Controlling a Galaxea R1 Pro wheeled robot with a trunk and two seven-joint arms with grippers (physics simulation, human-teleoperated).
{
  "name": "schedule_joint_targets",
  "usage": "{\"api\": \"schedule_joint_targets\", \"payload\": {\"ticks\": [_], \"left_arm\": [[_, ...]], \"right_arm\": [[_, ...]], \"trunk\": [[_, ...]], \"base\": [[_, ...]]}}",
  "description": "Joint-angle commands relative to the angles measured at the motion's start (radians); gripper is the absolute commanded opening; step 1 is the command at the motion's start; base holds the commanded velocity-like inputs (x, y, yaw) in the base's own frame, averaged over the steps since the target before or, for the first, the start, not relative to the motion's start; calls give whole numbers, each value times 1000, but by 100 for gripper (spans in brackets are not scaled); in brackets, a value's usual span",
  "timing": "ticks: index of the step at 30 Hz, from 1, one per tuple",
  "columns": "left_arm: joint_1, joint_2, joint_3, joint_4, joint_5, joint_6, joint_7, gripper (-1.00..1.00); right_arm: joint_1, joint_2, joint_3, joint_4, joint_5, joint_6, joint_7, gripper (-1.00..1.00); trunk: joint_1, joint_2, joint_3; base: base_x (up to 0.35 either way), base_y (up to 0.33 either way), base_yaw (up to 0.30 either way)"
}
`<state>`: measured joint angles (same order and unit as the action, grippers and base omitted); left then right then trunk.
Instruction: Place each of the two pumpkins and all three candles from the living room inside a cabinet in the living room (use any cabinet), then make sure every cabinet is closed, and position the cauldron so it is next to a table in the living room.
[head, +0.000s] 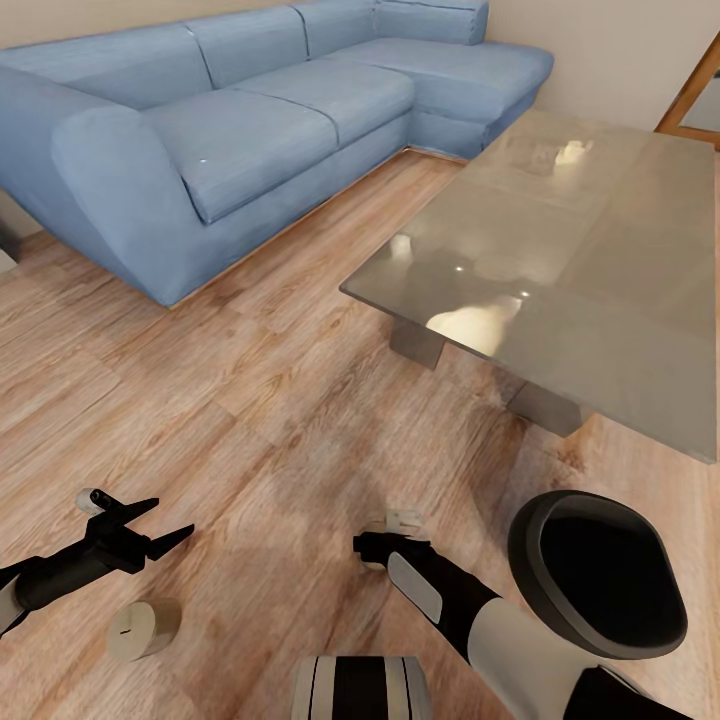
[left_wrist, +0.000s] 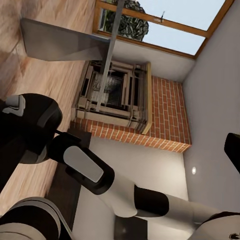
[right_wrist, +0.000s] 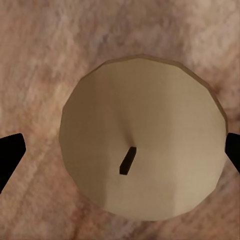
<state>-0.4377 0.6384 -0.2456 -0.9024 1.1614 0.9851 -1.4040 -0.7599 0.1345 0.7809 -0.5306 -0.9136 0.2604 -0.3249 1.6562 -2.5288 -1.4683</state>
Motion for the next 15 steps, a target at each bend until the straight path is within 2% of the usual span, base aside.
{"api": "schedule_joint_targets", "payload": {"ticks": [1, 10, 15], "left_arm": [[-1, 1, -4, 0, 4, 10, -4, 100], [-1, 1, -4, 0, 4, 10, -4, 100], [-1, 1, -4, 0, 4, 10, -4, 100]], "right_arm": [[-1, -1, 6, -1, -8, 2, -9, 100], [-1, -1, 6, 0, -11, 2, -12, 100], [-1, -1, 6, 0, -11, 2, -13, 100]], "trunk": [[0, 0, -1], [0, 0, -1], [2, -1, -20]], "base": [[0, 0, 0], [0, 0, 0], [0, 0, 0]]}}
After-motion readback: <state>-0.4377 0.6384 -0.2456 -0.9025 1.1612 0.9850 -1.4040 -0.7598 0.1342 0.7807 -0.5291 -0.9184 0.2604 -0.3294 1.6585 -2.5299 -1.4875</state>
